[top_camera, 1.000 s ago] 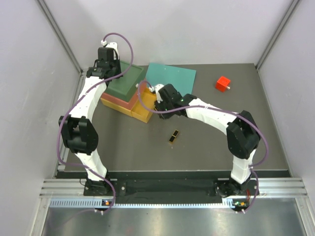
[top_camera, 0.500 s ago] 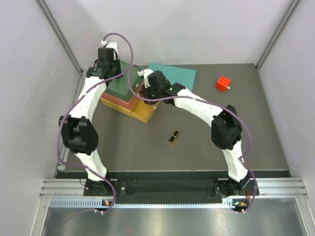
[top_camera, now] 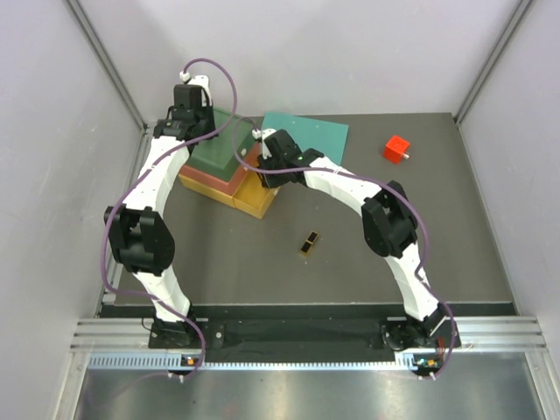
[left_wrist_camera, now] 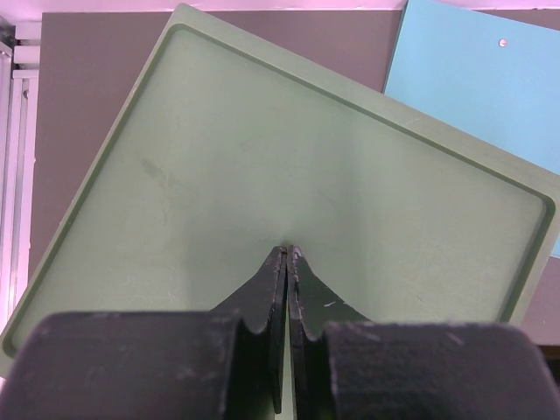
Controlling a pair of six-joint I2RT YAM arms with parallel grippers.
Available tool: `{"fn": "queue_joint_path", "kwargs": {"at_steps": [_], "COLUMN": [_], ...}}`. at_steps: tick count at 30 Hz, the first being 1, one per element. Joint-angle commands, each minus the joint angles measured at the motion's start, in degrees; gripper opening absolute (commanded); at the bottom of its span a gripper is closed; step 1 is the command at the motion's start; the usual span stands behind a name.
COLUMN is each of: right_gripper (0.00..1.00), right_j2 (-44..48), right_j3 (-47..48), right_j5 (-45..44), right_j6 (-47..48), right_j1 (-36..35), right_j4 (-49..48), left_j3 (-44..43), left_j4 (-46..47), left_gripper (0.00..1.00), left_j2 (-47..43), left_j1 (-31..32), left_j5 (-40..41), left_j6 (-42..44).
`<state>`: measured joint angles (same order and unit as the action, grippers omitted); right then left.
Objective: Organize the makeup
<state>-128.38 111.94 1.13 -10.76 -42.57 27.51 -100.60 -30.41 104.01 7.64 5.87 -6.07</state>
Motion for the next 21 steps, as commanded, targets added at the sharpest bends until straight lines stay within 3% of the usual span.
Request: {"fn": "queue_joint_path", "kwargs": {"at_steps": [1, 2, 4, 7, 16, 21], "right_gripper": [0.19, 0.22, 0.40, 0.56, 0.58, 0.68], "right_j2": [-0.73, -0.56, -0.04, 1.10, 9.70, 16.83], "right_j3": [2.49, 2.58, 2.67, 2.49, 0.92, -7.86], "right_j5": [-0.69, -0.77, -0.77, -2.51, -4.82, -2.36], "right_j6": [-1.71, -1.89, -1.98, -1.98, -1.98, 3.28], "right_j1": [0.56, 0.64, 0.64, 0.64, 0.64, 0.73], "right_j4": [-1.58, -1.93, -1.93, -1.84, 1.14, 2.37], "left_j3": [4.88, 4.88, 4.88, 4.88, 4.80, 4.53], "left_j4": [-14.41, -14.32, -14.32, -14.32, -14.32, -14.24], "left_gripper": [0.05, 0.05, 0.04, 0.05, 0.05, 0.05], "left_j2": [5.07, 4.98, 4.98, 5.07, 4.72, 4.89], "left_j1": [-0.17, -0.17, -0.17, -0.17, -0.08, -0.17], "left_j5": [-1.21, -1.30, -1.21, -1.30, -1.39, -1.56], "left_j6": [-0.09, 0.00, 0.00, 0.00, -0.09, -0.09]}}
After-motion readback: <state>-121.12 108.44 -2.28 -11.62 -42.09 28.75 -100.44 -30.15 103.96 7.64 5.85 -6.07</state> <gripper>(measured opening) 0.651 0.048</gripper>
